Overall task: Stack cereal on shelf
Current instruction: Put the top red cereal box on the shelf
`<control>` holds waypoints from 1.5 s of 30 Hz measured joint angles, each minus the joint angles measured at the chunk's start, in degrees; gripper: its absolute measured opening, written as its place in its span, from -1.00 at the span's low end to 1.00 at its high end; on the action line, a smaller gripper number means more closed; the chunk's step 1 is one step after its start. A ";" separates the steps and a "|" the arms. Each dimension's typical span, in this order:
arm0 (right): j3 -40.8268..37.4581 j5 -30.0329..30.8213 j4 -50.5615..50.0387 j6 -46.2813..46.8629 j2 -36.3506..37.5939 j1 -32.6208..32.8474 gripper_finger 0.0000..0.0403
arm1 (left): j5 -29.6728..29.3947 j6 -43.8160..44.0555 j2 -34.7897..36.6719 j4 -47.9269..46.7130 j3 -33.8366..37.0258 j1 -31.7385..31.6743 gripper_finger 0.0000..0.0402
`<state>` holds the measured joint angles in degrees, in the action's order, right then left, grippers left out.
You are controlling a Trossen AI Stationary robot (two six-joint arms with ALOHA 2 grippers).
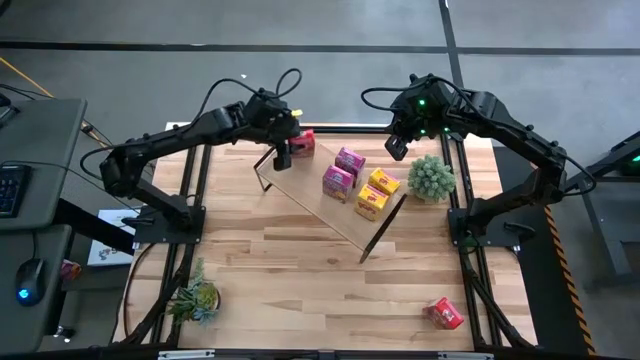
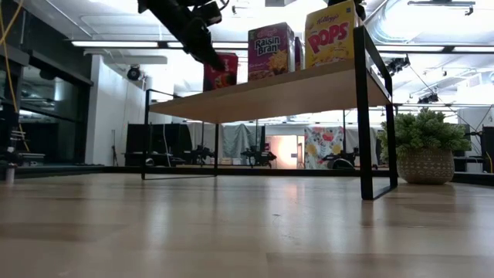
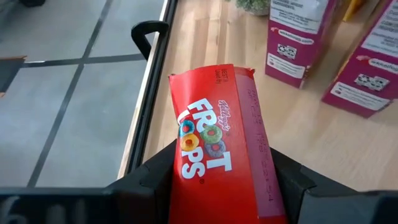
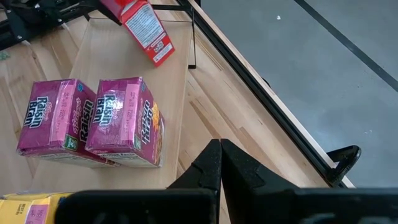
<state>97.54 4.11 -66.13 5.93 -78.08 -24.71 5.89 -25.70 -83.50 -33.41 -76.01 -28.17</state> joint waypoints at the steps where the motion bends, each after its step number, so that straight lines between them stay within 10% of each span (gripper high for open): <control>1: 0.00 0.00 0.00 0.00 0.00 0.00 -1.00 | -0.01 0.12 0.00 0.22 0.00 0.05 -0.18; 19: 0.00 0.01 0.68 1.52 0.00 0.01 -1.00 | -2.12 3.11 0.11 -1.59 -2.66 -0.41 0.39; 31: 0.00 1.69 0.83 0.01 0.00 0.02 -1.00 | -2.09 4.45 1.84 -9.83 -12.05 -0.73 0.44; 37: 0.00 4.45 -0.81 -2.49 0.00 -0.04 -1.00 | -1.60 9.30 9.97 -3.53 -4.86 -0.69 0.25; 45: 0.00 4.44 -3.28 -4.75 0.00 -0.03 -1.00 | -1.22 19.55 30.18 23.39 22.81 0.80 -0.48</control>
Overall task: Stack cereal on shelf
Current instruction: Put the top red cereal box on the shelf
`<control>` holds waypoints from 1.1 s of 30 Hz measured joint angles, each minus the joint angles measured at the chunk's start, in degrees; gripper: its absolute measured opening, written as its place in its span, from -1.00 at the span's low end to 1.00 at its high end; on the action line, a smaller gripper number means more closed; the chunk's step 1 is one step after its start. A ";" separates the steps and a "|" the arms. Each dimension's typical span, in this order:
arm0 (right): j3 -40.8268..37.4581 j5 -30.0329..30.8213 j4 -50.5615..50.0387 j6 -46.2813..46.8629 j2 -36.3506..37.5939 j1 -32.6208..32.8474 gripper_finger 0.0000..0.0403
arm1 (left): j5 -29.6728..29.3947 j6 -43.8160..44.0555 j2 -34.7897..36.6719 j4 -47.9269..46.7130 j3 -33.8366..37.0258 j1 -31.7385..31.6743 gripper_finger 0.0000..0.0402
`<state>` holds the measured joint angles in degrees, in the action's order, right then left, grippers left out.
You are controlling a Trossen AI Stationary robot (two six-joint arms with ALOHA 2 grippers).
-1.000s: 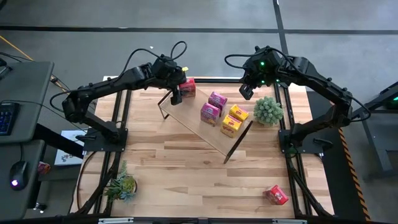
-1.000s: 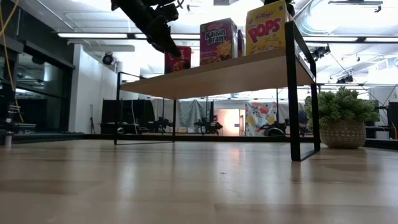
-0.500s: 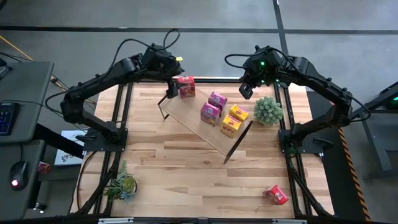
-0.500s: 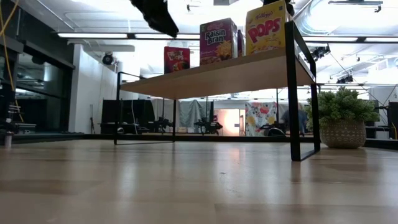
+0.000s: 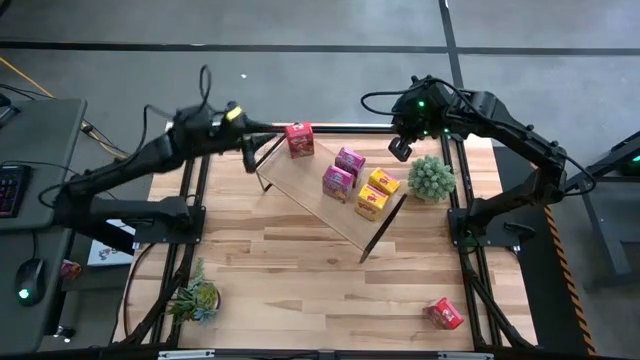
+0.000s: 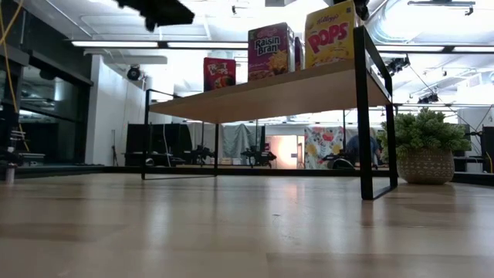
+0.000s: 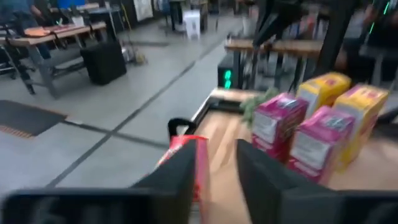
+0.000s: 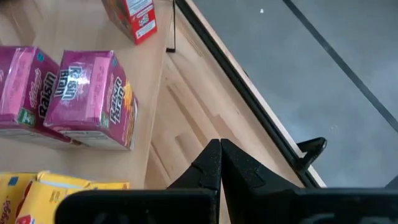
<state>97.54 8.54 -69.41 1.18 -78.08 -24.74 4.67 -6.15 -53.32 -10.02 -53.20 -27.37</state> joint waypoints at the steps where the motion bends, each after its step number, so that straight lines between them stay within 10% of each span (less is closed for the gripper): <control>1: 0.00 -0.01 0.30 -0.11 0.00 0.01 -1.00 | -0.86 2.27 1.59 2.68 2.90 0.86 -0.61; 8: 0.00 -0.03 2.50 -0.38 0.00 0.05 -1.00 | -27.20 5.89 -2.30 -6.96 7.26 13.53 -0.98; 14: 0.00 -0.07 2.12 -0.19 0.02 0.05 -1.00 | -33.27 11.83 -7.45 -4.42 6.68 17.45 -1.00; 33: 0.00 -0.09 2.46 -1.18 0.02 0.05 -1.00 | -24.90 18.16 -16.17 5.34 6.81 11.90 -1.00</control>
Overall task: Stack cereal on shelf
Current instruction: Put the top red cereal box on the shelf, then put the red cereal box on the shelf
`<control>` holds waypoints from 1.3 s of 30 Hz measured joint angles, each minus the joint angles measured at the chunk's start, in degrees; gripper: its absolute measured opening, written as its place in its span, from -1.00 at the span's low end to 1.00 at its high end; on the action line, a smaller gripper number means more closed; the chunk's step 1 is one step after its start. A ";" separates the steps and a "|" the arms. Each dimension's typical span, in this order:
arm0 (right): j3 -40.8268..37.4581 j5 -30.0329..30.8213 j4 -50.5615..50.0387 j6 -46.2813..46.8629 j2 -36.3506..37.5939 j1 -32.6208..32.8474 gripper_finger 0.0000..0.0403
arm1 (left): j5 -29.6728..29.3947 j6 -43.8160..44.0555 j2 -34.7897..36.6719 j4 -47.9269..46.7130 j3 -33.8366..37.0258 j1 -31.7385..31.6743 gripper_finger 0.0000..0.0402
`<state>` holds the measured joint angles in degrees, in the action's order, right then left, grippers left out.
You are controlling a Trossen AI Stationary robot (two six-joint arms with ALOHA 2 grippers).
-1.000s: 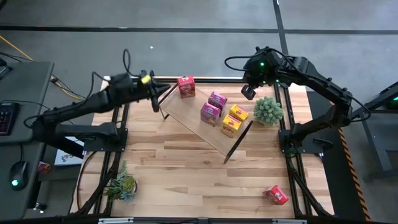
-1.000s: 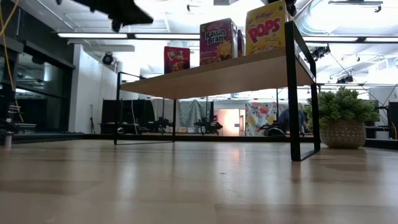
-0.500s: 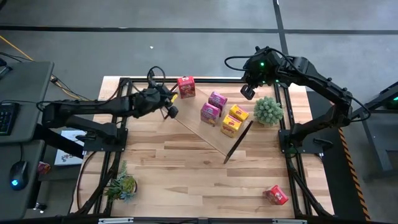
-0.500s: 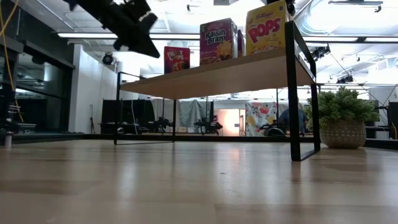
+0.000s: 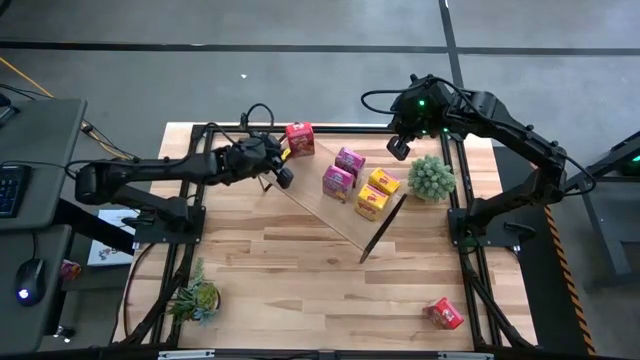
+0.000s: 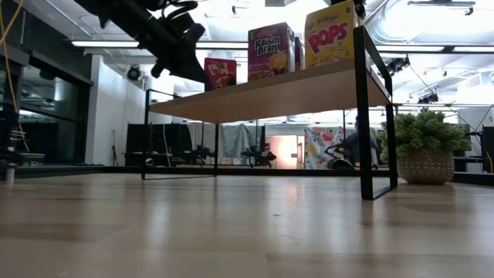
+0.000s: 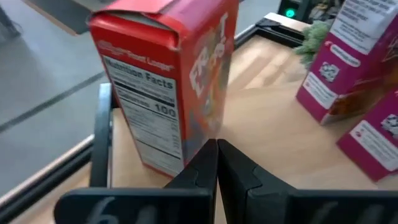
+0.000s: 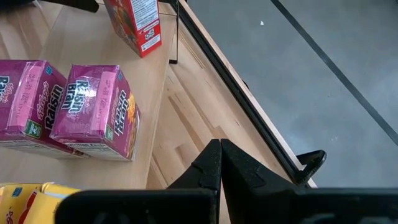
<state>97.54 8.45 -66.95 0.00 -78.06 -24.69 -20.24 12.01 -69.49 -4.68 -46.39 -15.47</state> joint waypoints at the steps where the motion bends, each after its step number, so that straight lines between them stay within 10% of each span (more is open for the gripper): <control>1: 0.00 0.00 0.03 0.00 0.00 -0.02 -1.00 | 0.80 0.53 0.00 0.01 0.01 -0.18 -1.00; 30: 0.00 -0.04 1.26 1.06 0.00 -0.01 -1.00 | 4.53 -4.18 0.06 4.72 0.02 -10.38 -1.00; 39: 0.00 -0.02 1.24 1.62 0.00 -0.02 -1.00 | 2.74 -9.75 10.19 3.84 0.04 -13.35 -1.00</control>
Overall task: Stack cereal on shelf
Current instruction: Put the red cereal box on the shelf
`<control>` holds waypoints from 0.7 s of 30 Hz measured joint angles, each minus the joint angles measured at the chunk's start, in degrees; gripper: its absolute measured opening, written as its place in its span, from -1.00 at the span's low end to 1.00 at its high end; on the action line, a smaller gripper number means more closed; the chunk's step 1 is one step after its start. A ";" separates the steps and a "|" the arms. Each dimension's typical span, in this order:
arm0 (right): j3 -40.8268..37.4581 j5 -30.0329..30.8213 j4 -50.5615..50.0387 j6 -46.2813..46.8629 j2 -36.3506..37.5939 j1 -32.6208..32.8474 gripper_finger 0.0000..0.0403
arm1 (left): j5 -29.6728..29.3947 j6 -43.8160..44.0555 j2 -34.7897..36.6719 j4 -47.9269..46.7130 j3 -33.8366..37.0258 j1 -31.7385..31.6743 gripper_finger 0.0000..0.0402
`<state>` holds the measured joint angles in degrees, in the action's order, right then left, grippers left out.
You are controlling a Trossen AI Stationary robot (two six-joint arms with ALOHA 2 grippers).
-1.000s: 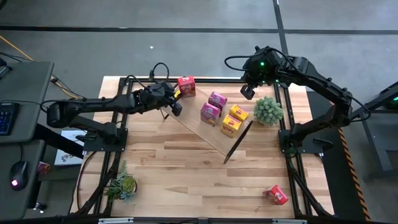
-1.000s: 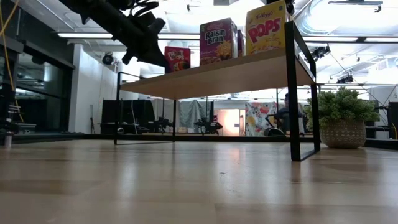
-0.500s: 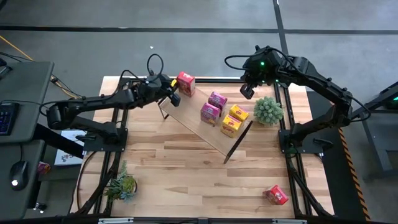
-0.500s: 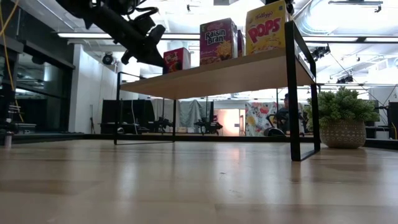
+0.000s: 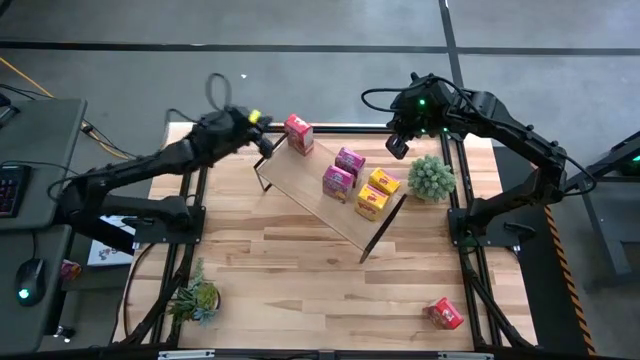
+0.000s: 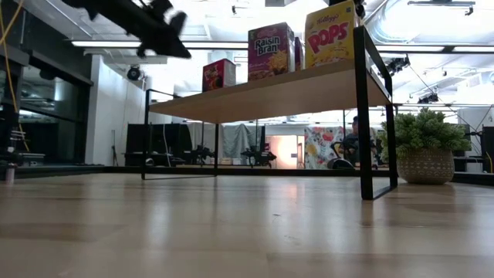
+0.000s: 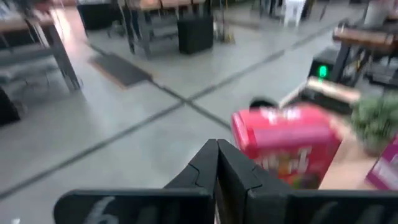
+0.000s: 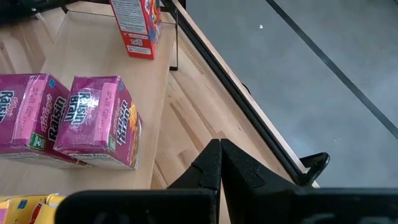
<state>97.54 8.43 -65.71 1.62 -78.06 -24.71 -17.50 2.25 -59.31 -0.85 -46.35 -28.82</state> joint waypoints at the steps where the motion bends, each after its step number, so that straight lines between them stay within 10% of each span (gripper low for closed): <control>1: 0.00 -0.01 -0.01 0.73 0.00 0.00 -1.00 | 0.04 -0.33 2.28 -0.65 0.00 -0.26 -1.00; 8: 0.22 -6.32 -7.89 10.24 0.00 -0.13 -0.87 | 11.61 3.38 17.84 4.06 6.09 -0.63 -1.00; 21: -0.07 -18.43 -24.34 38.51 1.29 12.49 0.17 | 18.73 10.24 21.62 10.30 10.97 1.24 -1.00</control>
<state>97.47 -10.00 -90.05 40.13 -76.77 -12.22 1.23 12.50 -37.68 9.45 -35.38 -27.57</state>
